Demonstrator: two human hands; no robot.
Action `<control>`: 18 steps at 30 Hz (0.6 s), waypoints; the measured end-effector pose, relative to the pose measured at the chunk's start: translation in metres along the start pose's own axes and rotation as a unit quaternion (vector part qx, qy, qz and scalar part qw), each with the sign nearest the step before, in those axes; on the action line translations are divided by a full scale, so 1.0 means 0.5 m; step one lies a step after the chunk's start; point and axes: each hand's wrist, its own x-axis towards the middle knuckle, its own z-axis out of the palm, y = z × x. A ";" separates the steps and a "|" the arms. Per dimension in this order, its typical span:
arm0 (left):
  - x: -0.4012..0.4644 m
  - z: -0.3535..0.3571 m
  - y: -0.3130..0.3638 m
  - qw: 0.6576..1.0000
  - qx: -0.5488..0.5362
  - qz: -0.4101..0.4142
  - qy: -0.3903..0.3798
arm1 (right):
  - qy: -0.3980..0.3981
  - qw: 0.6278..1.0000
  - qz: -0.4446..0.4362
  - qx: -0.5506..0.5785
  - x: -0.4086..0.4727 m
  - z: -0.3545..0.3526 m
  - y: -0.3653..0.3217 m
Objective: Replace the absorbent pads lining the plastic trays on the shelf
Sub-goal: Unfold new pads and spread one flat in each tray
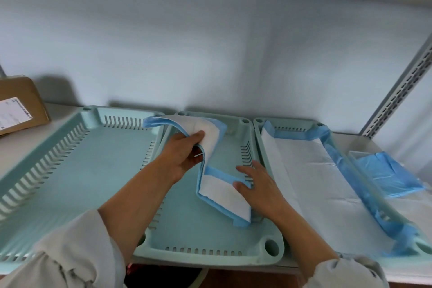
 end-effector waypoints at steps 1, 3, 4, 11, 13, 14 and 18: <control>-0.005 0.001 0.001 1.000 -0.001 -0.012 -0.024 | 0.007 0.998 -0.014 0.067 0.000 -0.002 -0.009; -0.012 0.002 0.000 0.997 -0.008 -0.038 -0.074 | -0.014 0.981 -0.027 0.194 -0.003 -0.004 -0.032; -0.016 0.004 -0.003 0.994 -0.002 -0.048 -0.101 | -0.036 0.969 -0.037 0.240 -0.007 -0.003 -0.043; -0.033 0.019 -0.035 0.975 0.137 -0.017 -0.176 | 0.023 0.930 -0.067 0.360 -0.012 0.014 -0.076; -0.031 0.019 -0.035 0.977 0.132 -0.007 -0.165 | 0.047 0.930 -0.072 0.357 -0.012 0.011 -0.080; -0.029 0.017 -0.034 0.979 0.125 -0.001 -0.163 | 0.047 0.929 -0.074 0.359 -0.013 0.009 -0.082; -0.033 0.012 -0.023 0.971 0.130 0.024 -0.197 | 0.010 0.924 -0.079 0.373 -0.016 0.007 -0.087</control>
